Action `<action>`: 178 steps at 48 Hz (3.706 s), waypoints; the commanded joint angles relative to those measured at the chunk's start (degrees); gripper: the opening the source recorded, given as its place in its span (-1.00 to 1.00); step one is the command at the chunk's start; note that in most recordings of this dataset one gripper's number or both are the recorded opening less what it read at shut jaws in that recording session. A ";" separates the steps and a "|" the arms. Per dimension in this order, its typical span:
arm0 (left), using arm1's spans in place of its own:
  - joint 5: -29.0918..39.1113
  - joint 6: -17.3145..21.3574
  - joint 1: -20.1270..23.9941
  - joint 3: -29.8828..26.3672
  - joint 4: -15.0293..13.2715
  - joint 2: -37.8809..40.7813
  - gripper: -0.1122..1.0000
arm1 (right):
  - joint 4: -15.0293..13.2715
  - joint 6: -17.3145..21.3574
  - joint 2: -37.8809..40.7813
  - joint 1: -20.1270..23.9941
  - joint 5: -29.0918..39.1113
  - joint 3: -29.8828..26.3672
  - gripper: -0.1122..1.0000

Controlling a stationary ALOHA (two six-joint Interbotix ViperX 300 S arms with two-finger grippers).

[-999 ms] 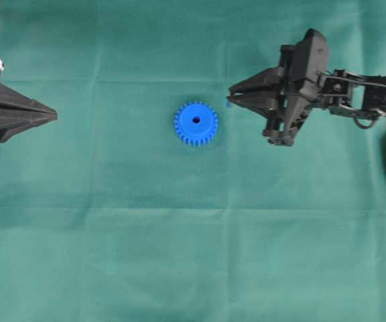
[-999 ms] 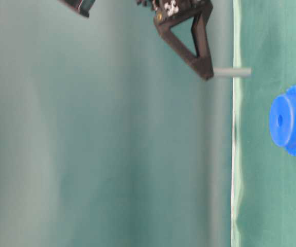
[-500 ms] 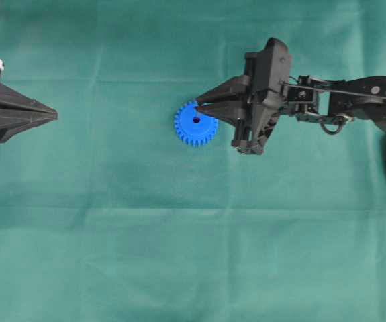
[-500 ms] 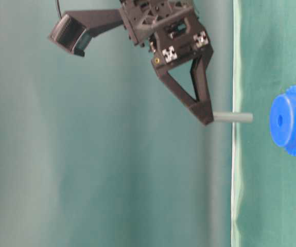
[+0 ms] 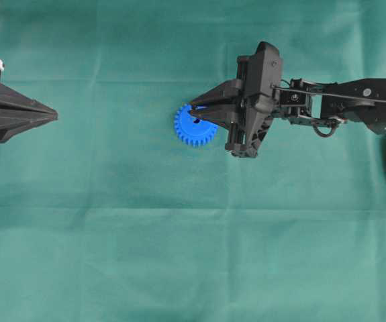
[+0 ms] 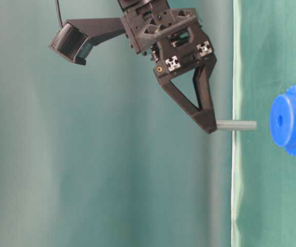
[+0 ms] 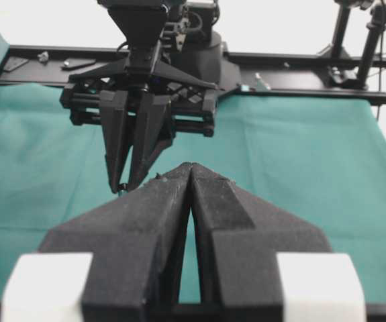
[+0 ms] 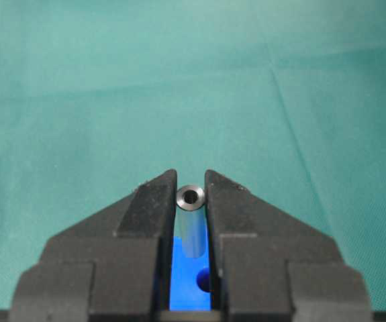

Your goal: Insert the shaft placed at a random location into the center hole of the medium gear at another random location.

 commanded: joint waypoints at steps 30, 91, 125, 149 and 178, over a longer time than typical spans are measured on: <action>-0.70 -0.09 0.09 -1.05 0.09 0.53 -0.80 | -0.26 -1.58 3.78 -0.44 0.62 -1.49 -0.57; -0.62 -0.09 0.09 -1.14 0.09 0.79 -0.80 | -0.70 -3.87 2.29 -0.97 0.70 -1.76 -0.57; -0.62 -0.09 0.09 -1.05 0.09 0.79 -0.80 | -0.53 -3.87 5.71 -0.97 0.35 -1.41 -0.57; -0.35 -0.18 0.00 -0.97 0.09 0.79 -0.80 | -0.53 -3.69 2.55 -0.97 1.49 -1.23 -0.57; -0.26 -0.18 0.00 -0.88 0.09 0.79 -0.80 | -0.53 -3.78 -0.44 -0.97 3.96 -0.79 -0.57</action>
